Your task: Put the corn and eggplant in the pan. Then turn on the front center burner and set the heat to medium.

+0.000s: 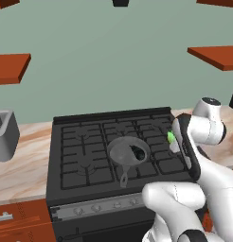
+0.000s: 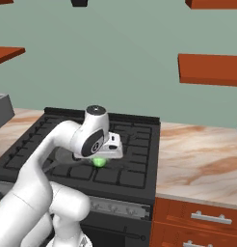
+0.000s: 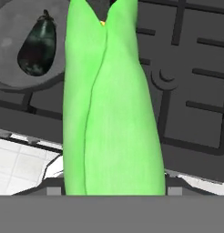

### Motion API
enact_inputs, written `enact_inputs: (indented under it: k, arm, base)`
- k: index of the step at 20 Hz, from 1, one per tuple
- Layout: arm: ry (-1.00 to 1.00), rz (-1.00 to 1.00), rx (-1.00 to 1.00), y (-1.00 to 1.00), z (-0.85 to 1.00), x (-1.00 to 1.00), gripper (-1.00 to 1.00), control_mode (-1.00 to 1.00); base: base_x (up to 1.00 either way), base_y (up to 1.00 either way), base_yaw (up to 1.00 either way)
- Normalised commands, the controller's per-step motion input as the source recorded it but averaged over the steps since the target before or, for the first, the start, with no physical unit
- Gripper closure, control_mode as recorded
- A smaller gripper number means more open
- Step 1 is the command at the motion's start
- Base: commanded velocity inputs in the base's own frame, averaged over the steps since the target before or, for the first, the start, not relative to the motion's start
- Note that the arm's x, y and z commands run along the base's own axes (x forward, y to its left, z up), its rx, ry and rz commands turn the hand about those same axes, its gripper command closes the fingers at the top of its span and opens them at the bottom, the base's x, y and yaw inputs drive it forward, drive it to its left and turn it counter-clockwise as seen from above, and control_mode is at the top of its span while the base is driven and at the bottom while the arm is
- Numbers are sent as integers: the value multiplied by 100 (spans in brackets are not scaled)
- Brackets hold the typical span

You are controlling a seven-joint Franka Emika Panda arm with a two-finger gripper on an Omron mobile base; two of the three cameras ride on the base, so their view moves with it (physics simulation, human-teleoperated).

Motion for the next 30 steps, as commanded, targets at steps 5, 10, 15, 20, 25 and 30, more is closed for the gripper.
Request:
enact_inputs:
  k: [5, 10, 15, 20, 25, 30]
  arm:
    - [9, 3, -1, 86, 11, 0, 100, -100]
    - [10, 3, -1, 82, 12, 0, 100, -100]
    - [12, 2, -4, 69, 10, 1, 100, -100]
    - [8, 0, -3, 33, 3, 9, 100, -100]
    - [5, 0, -2, 22, 0, 40, 100, -100]
    - [1, 0, 0, 12, 0, 46, 100, -100]
  base:
    - [0, 0, 0]
    - [0, 0, 0]
    - [0, 0, 0]
    - [0, 0, 0]
    - [0, 0, 0]
    - [0, 0, 0]
